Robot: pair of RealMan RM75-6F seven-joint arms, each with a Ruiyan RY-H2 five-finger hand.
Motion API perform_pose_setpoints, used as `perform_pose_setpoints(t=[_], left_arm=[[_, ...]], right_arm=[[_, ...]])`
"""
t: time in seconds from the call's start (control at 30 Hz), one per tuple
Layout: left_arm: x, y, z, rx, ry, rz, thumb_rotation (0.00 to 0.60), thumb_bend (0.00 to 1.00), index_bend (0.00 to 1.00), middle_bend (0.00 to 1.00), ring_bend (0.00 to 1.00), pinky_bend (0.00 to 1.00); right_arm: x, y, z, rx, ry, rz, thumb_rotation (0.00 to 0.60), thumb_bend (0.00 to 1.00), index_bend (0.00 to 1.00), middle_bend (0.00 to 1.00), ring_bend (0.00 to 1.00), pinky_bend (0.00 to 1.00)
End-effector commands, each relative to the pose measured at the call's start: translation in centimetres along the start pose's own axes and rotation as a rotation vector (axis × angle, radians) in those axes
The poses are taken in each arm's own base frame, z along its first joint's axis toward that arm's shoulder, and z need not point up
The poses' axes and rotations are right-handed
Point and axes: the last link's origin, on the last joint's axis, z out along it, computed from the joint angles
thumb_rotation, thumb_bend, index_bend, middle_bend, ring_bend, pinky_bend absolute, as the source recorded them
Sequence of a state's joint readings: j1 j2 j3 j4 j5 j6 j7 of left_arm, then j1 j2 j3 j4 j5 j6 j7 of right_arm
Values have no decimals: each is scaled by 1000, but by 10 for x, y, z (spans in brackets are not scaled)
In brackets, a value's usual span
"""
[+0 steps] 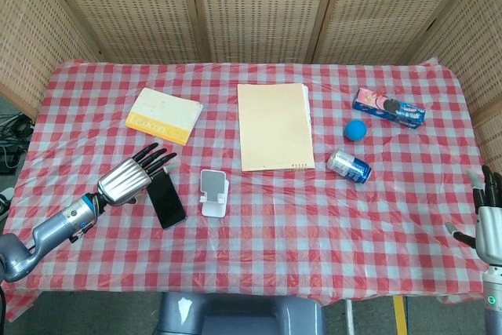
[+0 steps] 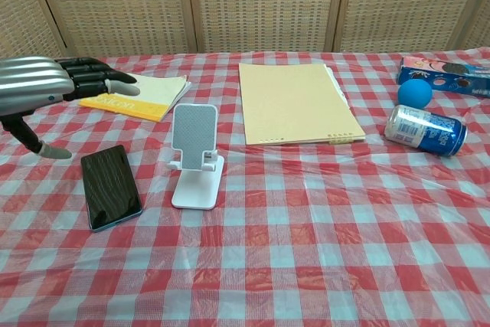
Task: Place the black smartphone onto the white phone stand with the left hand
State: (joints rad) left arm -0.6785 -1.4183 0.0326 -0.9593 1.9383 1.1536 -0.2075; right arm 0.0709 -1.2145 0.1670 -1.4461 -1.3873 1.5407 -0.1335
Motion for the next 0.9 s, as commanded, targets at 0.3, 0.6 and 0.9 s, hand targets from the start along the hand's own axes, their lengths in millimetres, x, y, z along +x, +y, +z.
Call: perform_pose_setpoints(t=[0.3, 0.6, 0.9], left_arm=[[-30, -5, 10, -92, -116, 33, 600, 264, 51, 1, 65, 31], [-39, -5, 23, -78, -128, 8, 600, 264, 71, 28, 91, 43], [-42, -2, 30, -97, -141, 27, 600, 274, 135, 129, 174, 77]], right_arm=[[-6, 3, 4, -14, -24, -9, 600, 0, 33, 0, 0, 0], [-9, 2, 7, -19, -31, -14, 600, 0, 34, 0, 0, 0], [-11, 1, 7, -19, -42, -17, 600, 0, 33, 0, 0, 0]])
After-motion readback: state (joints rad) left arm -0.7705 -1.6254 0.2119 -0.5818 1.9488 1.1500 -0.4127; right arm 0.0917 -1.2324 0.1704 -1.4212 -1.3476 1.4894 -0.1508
